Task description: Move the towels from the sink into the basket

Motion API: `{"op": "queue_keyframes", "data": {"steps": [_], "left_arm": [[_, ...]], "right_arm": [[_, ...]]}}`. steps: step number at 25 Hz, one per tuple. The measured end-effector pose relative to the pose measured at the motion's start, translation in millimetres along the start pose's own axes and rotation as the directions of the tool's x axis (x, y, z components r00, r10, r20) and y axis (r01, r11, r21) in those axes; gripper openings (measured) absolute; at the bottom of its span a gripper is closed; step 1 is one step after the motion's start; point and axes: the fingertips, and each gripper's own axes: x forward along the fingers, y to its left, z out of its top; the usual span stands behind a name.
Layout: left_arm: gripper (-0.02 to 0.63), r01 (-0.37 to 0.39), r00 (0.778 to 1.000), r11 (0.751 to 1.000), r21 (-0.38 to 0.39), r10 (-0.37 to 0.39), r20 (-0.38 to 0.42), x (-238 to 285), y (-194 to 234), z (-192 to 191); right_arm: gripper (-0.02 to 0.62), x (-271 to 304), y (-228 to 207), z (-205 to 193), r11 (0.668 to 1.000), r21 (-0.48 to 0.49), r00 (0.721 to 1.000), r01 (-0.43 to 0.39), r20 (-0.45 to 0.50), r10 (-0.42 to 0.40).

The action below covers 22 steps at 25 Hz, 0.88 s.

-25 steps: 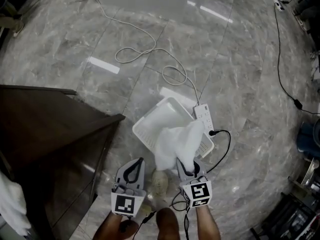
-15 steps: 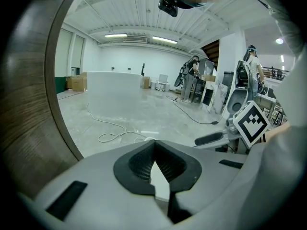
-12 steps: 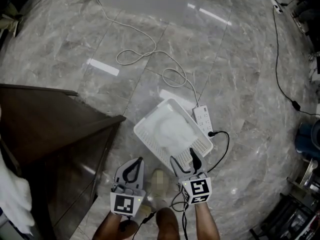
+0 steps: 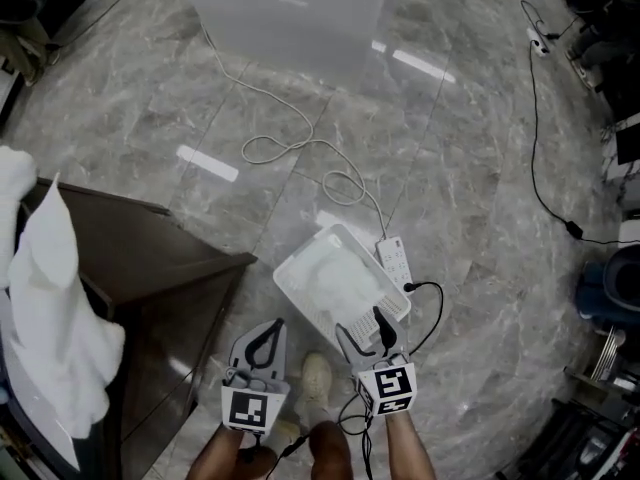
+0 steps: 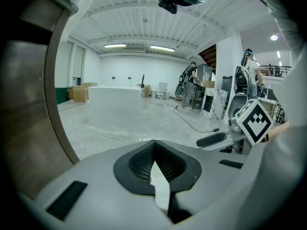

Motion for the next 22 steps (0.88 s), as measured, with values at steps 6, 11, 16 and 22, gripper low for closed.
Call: {"op": "queue_keyframes", "data": {"steps": [6, 11, 16, 22], "left_arm": [[0.008, -0.014, 0.998, 1.000, 0.015, 0.012, 0.069, -38, -5, 79], [0.008, -0.020, 0.991, 0.999, 0.045, 0.014, 0.136, -80, -15, 157], [0.008, -0.029, 0.981, 0.986, 0.167, -0.004, 0.192, -131, -24, 221], [0.008, -0.071, 0.965, 0.981, 0.182, 0.021, 0.263, -202, -37, 304]], "right_arm": [[0.295, -47, 23, 86, 0.997, -0.072, 0.997, 0.016, 0.076, -0.010], [0.265, -95, 45, 168, 0.992, -0.124, 0.989, 0.032, 0.147, -0.014], [0.215, -150, 78, 238, 0.985, -0.166, 0.981, 0.046, 0.196, -0.013], [0.163, -223, 127, 318, 0.976, -0.214, 0.960, 0.034, 0.277, 0.027]]}}
